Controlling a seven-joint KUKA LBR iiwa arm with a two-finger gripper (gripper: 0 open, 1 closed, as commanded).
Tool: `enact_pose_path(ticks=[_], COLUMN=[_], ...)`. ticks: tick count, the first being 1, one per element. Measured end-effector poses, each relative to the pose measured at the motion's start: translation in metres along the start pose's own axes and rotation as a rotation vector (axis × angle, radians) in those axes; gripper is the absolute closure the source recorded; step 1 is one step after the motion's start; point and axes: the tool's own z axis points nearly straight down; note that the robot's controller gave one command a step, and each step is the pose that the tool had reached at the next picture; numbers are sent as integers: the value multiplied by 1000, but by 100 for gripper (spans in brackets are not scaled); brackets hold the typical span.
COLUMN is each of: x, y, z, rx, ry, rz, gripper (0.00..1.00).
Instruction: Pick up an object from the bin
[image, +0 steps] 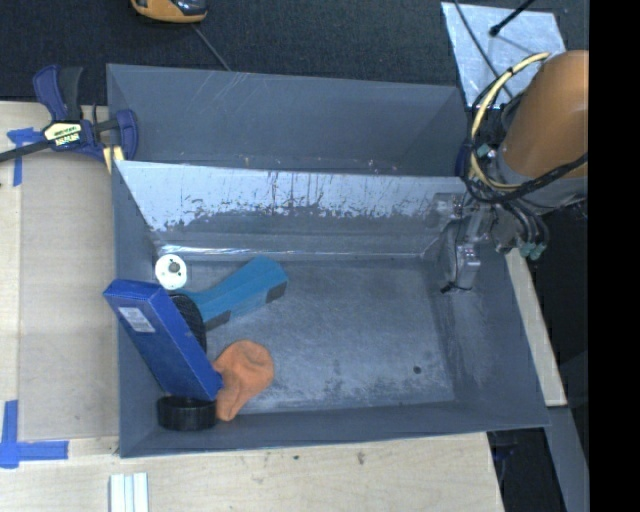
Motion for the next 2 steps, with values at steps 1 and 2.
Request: enact_pose_path(ticks=[1,2], x=[-2,5], y=[0,46], z=[-5,5], rx=[1,1], ry=[-8,-8], rz=[-3,50], gripper=[0,0])
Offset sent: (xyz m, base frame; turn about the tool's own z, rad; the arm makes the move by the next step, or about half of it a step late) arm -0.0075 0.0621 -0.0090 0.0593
